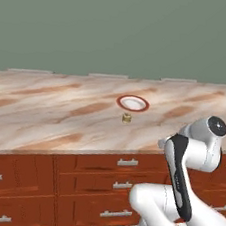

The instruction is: Pick the candle and candle from the dining table and place them in the open cabinet. Close the cabinet after placing the objects.

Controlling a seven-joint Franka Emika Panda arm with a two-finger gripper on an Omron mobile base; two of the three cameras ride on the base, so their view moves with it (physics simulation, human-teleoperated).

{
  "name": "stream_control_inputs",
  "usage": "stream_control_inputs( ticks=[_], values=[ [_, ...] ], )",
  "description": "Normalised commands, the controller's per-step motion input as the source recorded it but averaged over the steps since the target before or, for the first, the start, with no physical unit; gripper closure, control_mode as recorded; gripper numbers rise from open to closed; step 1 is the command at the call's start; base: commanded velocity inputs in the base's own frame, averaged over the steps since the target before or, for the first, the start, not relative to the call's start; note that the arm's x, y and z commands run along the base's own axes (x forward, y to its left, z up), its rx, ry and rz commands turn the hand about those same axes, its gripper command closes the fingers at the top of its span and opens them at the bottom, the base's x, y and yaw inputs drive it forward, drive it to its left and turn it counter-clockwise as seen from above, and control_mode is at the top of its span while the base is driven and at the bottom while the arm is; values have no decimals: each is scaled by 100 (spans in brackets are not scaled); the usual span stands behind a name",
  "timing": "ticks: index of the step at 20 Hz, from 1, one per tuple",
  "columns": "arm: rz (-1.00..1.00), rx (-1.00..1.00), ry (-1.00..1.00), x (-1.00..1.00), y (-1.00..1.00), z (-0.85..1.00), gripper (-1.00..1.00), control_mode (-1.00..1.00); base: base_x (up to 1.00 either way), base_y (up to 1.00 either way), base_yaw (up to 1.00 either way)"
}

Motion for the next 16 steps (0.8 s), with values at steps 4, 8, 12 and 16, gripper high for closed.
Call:
stream_control_inputs(
  ticks=[4, 8, 12, 16],
  values=[
    [0, 0, 0, 0, 0, 0, 100, 100, -91, 35, 0],
    [0, 0, 0, 0, 0, 0, 100, 100, -59, 24, 0],
    [0, 0, 0, 0, 0, 0, 100, 100, -24, 9, -23],
    [0, 0, 0, 0, 0, 0, 100, 100, -15, 8, -44]
  ],
)
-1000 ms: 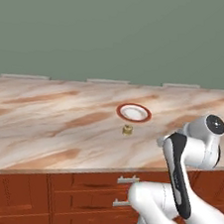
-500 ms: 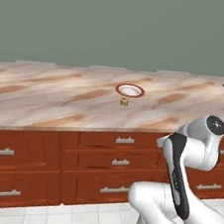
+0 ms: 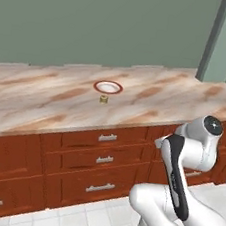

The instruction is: Pick the candle and candle from the dining table and place them in the open cabinet. Close the cabinet after placing the objects.

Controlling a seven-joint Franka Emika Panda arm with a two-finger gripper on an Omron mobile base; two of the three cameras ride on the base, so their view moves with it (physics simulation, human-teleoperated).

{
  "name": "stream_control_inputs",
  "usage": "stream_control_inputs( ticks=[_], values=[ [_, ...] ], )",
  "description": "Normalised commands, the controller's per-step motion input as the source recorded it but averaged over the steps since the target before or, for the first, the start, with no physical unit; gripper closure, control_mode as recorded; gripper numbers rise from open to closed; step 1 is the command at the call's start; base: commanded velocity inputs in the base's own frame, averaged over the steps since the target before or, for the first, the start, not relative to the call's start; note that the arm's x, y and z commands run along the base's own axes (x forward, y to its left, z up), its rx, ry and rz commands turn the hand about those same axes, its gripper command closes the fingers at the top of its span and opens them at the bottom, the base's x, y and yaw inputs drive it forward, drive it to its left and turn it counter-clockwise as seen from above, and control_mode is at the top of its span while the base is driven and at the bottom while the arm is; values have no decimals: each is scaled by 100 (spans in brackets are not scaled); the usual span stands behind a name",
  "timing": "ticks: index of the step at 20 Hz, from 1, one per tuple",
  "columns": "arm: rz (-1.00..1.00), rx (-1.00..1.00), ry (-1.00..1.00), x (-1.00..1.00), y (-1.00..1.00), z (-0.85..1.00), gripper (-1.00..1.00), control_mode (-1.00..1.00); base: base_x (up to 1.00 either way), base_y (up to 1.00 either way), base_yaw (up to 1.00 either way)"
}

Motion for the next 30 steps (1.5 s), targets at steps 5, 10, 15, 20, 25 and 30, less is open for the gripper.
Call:
stream_control_inputs(
  ticks=[5, 10, 15, 20, 25, 30],
  values=[
    [0, 0, 0, 0, 0, 0, 100, 100, -17, 9, -47],
    [0, 0, 0, 0, 0, 0, 100, 100, -25, 13, -48],
    [0, 0, 0, 0, 0, 0, 100, 100, -25, 10, -49],
    [0, 0, 0, 0, 0, 0, 100, 100, -15, 8, -49],
    [0, 0, 0, 0, 0, 0, 100, 100, -5, 1, -46],
    [0, 0, 0, 0, 0, 0, 100, 100, 0, 0, -45]
  ],
)
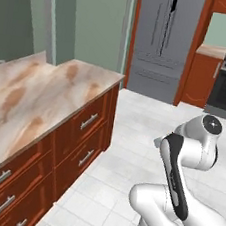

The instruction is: Pick the candle and candle from the dining table and place them in the open cabinet. Close the cabinet after placing the objects.

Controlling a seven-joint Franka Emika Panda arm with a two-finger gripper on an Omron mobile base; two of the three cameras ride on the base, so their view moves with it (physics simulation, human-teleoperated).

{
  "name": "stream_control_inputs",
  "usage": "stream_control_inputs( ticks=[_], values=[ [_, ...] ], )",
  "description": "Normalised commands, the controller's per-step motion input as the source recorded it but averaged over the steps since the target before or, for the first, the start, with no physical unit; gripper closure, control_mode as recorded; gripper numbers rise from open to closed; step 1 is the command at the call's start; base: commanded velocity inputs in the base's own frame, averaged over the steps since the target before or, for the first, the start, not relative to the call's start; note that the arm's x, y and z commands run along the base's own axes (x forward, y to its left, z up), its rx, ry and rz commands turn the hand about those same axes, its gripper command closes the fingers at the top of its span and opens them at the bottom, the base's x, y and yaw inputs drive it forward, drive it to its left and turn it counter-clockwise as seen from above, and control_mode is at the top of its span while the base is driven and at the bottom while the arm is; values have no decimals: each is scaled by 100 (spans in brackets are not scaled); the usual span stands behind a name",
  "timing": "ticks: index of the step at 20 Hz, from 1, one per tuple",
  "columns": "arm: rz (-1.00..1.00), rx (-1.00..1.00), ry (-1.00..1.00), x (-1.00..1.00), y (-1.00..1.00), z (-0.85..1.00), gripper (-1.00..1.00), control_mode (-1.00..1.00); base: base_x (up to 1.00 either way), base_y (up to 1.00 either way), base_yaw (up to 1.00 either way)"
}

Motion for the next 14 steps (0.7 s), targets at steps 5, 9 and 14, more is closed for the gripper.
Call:
stream_control_inputs(
  ticks=[5, 9, 14],
  values=[
    [0, 0, 0, 0, 0, 0, 100, 100, 0, 0, -44],
    [0, 0, 0, 0, 0, 0, 100, 100, 0, 0, -41],
    [0, 0, 0, 0, 0, 0, 100, 100, 1, 0, -41]
  ],
)
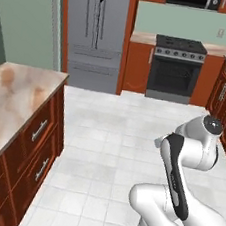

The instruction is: Pick the candle and candle from the dining table and place them in the open cabinet. Close the cabinet after placing the objects.

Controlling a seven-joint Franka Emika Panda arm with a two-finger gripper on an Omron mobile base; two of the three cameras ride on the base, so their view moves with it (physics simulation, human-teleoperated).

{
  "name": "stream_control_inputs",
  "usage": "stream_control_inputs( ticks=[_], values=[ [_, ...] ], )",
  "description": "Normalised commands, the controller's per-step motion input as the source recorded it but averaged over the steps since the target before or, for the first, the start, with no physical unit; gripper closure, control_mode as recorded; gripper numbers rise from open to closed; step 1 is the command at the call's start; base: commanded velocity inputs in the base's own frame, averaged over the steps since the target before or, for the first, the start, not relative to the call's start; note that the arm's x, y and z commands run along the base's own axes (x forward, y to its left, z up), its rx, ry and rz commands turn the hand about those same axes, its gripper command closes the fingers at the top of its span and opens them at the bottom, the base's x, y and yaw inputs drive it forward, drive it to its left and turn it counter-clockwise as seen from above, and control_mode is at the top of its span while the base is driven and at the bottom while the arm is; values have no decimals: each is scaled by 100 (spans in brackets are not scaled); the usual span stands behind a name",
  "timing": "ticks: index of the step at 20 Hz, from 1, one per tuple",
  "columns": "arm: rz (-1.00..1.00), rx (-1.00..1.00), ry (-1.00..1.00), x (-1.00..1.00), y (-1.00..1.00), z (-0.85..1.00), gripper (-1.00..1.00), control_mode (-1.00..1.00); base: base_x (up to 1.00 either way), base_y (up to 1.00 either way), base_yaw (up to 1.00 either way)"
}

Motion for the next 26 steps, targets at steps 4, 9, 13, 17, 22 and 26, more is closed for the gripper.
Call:
stream_control_inputs(
  ticks=[4, 9, 13, 17, 22, 26],
  values=[
    [0, 0, 0, 0, 0, 0, 100, 100, 6, 0, -40],
    [0, 0, 0, 0, 0, 0, 100, 100, 26, 1, -36],
    [0, 0, 0, 0, 0, 0, 100, 100, 91, 8, -16],
    [0, 0, 0, 0, 0, 0, 100, 100, 100, 12, -8],
    [0, 0, 0, 0, 0, 0, 100, 100, 100, 9, -7],
    [0, 0, 0, 0, 0, 0, 100, 100, 100, 4, -7]
  ],
)
